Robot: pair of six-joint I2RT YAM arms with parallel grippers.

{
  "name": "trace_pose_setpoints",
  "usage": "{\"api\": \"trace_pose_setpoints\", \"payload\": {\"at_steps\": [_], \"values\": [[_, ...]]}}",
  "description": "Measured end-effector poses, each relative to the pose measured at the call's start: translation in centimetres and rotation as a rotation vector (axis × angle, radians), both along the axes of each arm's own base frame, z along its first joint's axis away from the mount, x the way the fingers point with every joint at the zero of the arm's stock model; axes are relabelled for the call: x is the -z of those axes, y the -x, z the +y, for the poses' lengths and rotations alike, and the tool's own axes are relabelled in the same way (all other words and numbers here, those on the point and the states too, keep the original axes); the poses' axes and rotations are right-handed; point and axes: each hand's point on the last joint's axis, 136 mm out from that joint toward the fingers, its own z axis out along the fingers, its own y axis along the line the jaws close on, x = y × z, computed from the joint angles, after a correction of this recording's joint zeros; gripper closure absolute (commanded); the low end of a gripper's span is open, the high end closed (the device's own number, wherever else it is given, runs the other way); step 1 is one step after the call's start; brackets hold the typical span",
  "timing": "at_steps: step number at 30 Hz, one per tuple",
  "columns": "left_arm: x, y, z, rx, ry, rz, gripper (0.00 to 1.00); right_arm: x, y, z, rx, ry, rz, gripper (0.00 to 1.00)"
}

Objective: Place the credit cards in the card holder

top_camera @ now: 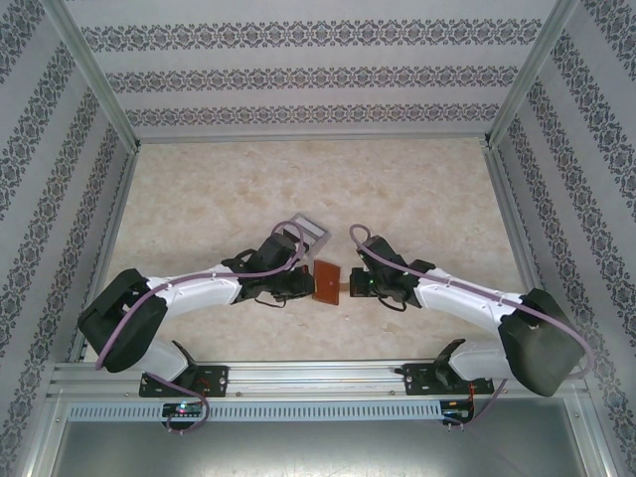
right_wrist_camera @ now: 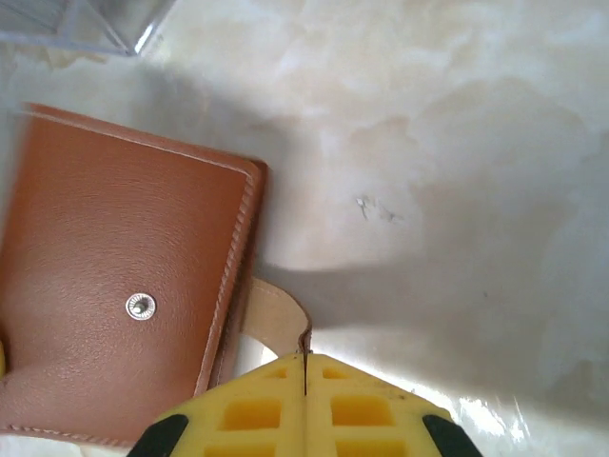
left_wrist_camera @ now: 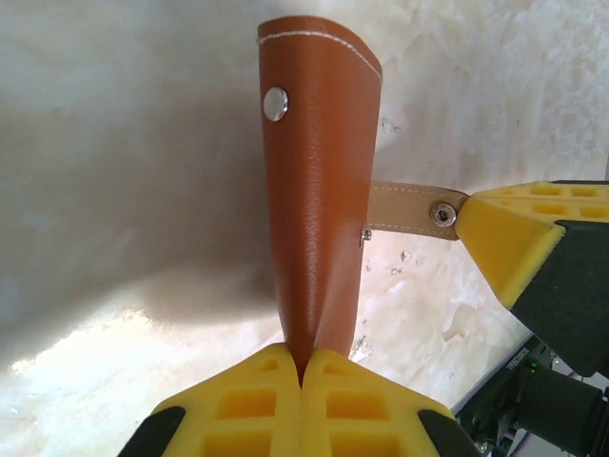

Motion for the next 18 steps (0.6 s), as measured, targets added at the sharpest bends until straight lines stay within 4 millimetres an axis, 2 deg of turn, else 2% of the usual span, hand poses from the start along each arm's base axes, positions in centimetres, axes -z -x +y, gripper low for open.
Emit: {"api": "trace_pose_setpoints", "payload": {"at_steps": [1, 4, 11, 18], "values": [[0.2, 0.2, 0.1, 0.000, -0.002, 0.008, 0.34, -0.1, 0.3, 0.1, -0.011, -0.014, 0.005, 1.00], [0.7, 0.6, 0.4, -0.001, -0.010, 0.026, 0.24, -1.0, 0.9, 0.8, -0.055, -0.068, 0.007, 1.00], [1.1, 1.0, 0.7, 0.015, -0.032, 0.032, 0.17, -3.4, 1.9, 3.0, -0.150, -0.201, 0.011, 1.00], [0.3, 0.6, 0.3, 0.038, -0.029, 0.006, 0.11, -5.9, 1.5, 4.6, -0.194, -0.293, -0.021, 1.00]]}}
